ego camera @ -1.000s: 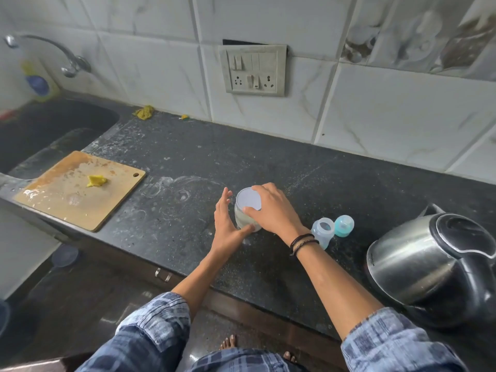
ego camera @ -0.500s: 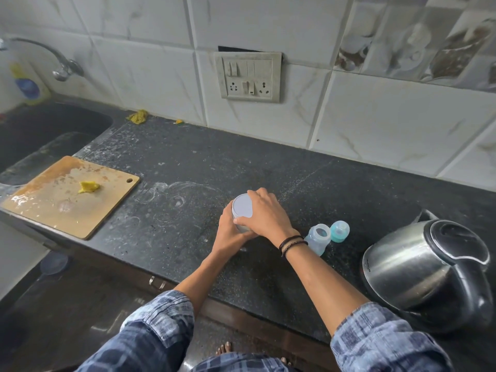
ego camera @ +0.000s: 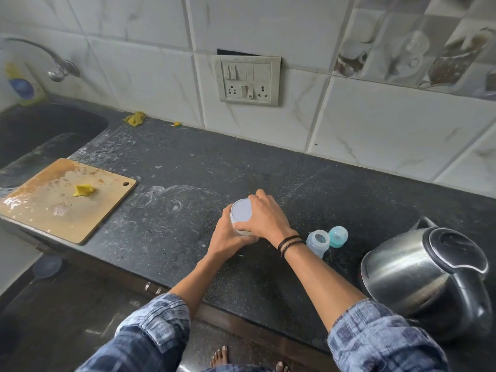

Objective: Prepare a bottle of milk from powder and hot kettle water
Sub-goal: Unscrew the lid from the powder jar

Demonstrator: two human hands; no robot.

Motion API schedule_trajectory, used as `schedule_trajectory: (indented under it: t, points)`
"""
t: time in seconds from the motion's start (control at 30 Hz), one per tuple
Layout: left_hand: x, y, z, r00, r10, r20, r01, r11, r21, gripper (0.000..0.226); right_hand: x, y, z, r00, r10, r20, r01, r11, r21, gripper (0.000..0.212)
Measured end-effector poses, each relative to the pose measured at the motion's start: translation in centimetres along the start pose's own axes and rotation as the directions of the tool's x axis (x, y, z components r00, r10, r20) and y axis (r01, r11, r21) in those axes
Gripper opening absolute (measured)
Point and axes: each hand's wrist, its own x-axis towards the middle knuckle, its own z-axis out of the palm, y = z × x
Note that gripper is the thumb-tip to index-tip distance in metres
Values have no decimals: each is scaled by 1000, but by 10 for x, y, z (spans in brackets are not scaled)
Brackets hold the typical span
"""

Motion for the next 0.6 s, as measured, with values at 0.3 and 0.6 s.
schedule_trajectory:
  t: [0.3,0.6]
  points:
    - [6,2,-5,999,-23,39,20,997,70,91,1,5,-4,999,-49,9,49,999,-15,74]
    - [10,-4,-4,999,-7,41,5,999,53,92,5,11,-2,995,-97,14,97,995,-24,71]
